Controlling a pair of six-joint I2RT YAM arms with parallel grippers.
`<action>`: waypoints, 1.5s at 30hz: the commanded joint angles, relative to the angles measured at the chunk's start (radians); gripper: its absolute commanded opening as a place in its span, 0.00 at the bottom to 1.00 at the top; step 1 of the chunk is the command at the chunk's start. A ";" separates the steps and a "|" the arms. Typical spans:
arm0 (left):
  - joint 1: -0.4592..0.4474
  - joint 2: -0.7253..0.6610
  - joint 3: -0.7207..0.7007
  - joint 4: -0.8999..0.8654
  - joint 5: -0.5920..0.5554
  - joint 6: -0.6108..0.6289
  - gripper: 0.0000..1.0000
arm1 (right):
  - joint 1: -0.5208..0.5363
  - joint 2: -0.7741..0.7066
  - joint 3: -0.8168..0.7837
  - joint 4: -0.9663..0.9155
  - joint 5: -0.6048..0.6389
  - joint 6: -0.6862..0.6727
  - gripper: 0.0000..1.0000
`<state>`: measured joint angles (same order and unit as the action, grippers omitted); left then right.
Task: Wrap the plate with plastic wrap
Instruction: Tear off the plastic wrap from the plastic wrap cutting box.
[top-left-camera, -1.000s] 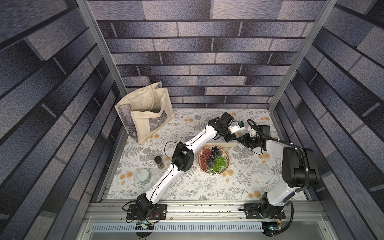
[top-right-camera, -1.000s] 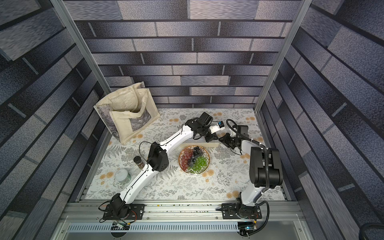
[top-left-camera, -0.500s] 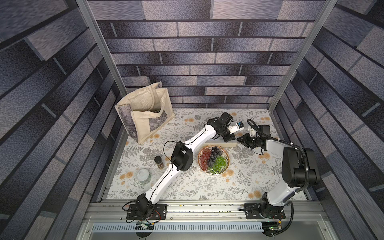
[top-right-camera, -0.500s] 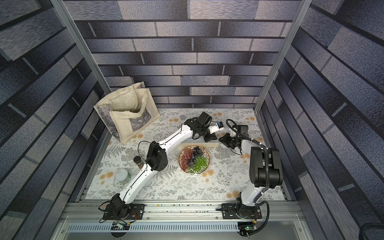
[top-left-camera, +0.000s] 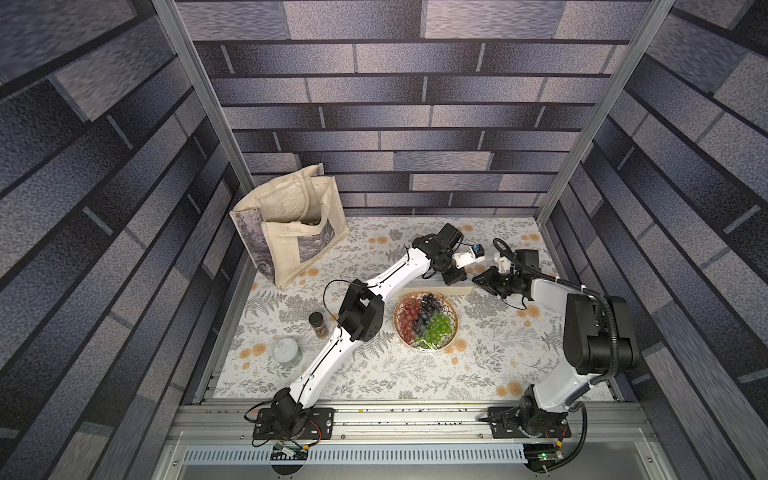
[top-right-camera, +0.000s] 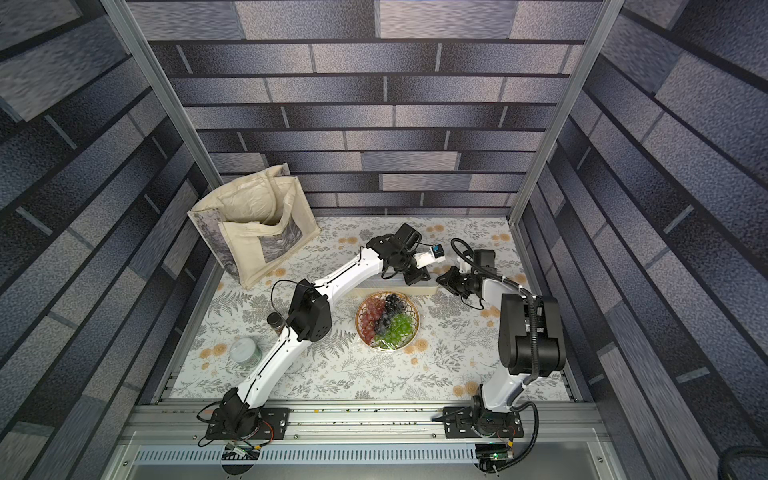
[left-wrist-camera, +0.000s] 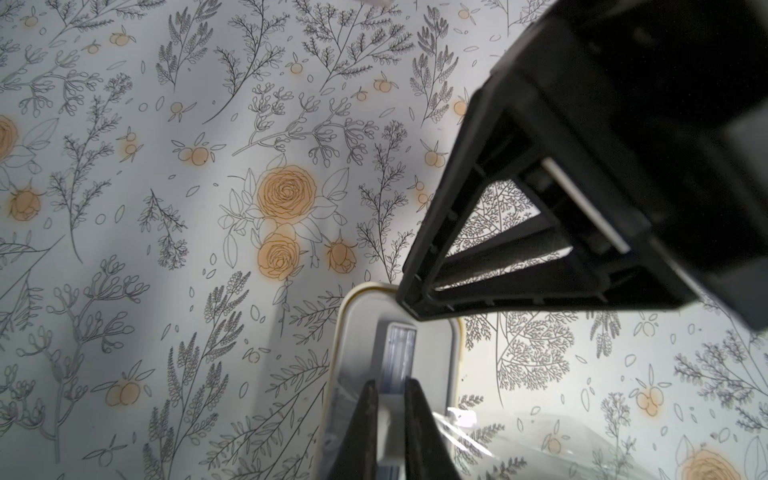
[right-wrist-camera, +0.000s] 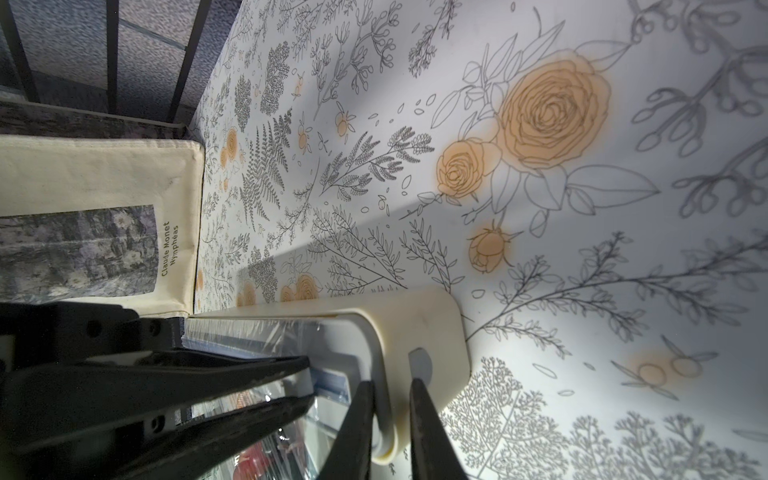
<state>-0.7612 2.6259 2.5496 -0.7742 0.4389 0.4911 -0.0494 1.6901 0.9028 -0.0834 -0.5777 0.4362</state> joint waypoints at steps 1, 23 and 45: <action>0.027 -0.076 -0.030 -0.112 -0.025 0.017 0.15 | -0.005 0.023 -0.001 -0.110 0.085 -0.023 0.18; 0.105 -0.375 -0.577 0.124 -0.060 0.027 0.17 | -0.006 0.017 0.015 -0.138 0.096 -0.036 0.18; 0.258 -0.651 -1.013 0.161 -0.140 0.091 0.21 | -0.006 0.019 0.033 -0.165 0.106 -0.058 0.17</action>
<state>-0.5274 2.0228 1.5826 -0.5373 0.3355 0.5499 -0.0456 1.6901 0.9337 -0.1501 -0.5667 0.4011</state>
